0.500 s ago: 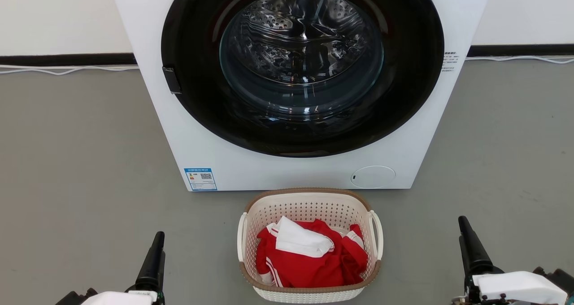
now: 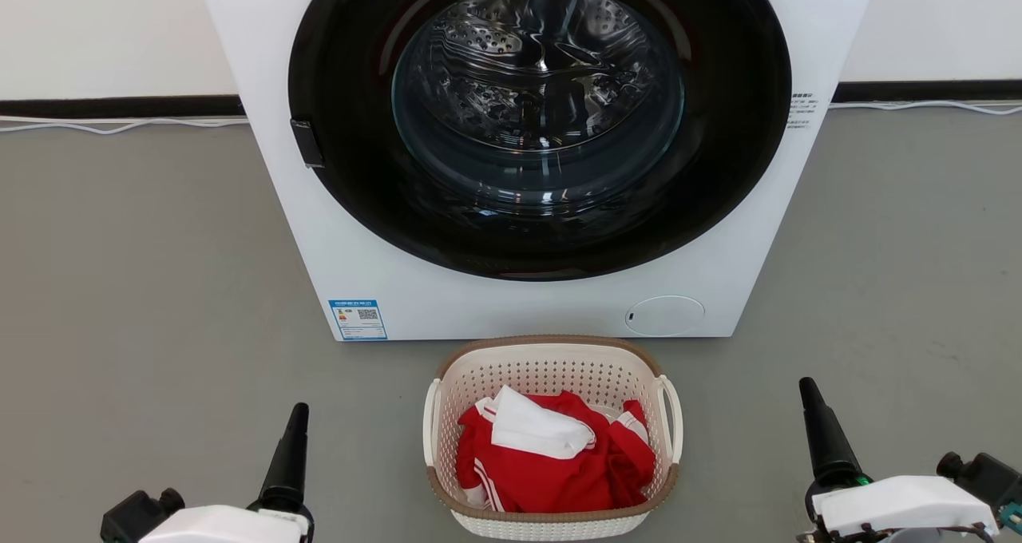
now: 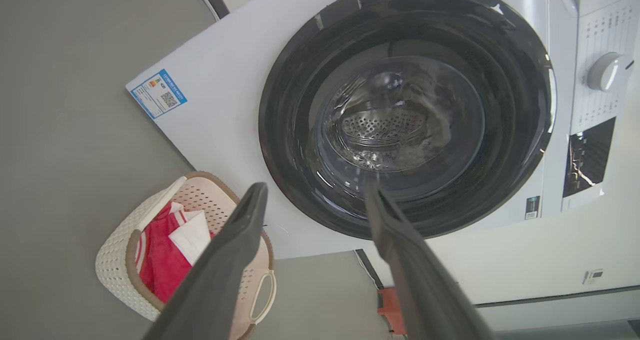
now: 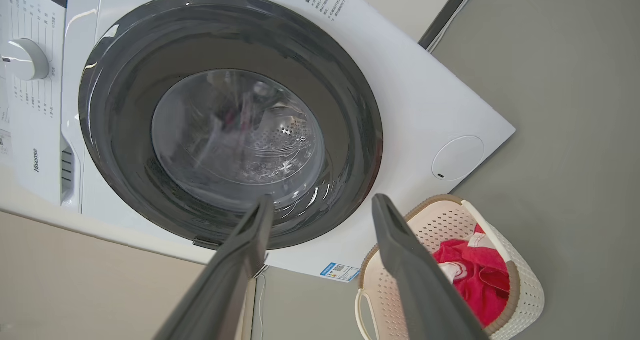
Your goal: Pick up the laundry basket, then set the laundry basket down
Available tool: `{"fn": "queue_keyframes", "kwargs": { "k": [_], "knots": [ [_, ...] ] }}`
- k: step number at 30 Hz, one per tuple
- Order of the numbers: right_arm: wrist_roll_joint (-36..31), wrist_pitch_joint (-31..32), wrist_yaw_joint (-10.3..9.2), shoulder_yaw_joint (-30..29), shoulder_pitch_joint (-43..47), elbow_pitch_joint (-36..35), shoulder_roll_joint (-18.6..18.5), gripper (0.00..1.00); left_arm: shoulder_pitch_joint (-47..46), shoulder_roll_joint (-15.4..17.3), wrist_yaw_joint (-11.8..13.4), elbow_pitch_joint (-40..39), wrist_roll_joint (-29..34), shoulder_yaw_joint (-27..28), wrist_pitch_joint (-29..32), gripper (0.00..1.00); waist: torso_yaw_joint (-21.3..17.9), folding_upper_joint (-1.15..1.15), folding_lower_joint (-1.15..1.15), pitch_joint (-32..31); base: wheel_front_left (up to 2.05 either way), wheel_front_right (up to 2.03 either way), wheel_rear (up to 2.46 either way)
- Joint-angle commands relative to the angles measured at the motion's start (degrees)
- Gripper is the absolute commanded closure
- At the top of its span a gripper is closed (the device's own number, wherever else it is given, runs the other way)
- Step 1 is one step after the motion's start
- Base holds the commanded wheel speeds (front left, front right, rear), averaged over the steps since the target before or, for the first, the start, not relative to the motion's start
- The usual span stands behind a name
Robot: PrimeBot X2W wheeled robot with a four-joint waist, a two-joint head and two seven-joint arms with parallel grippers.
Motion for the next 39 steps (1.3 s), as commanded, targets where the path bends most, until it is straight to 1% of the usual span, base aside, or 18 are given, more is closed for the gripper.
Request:
{"fn": "queue_keyframes", "kwargs": {
  "k": [1,17,39],
  "knots": [
    [-2.55,-1.07,0.17,0.57,-1.78,-2.15,-0.70,0.00,-1.16,0.44,0.37,-1.94,2.64,0.27,-0.70,0.00,0.02,0.00,-0.01,-0.01,0.00,0.00,0.00],
    [-14.76,-3.73,0.22,1.52,-1.71,-2.24,-0.54,0.00,-0.64,0.60,1.42,-2.72,12.00,-0.38,-3.39,0.00,0.03,0.00,-0.01,0.18,0.00,0.00,0.00],
    [-28.66,-7.40,0.30,2.78,-1.46,-1.56,-0.61,0.00,0.04,0.82,2.43,-3.87,24.82,-1.34,-7.09,0.00,0.01,0.00,-0.01,0.25,0.00,0.00,0.00]
  ]
}}
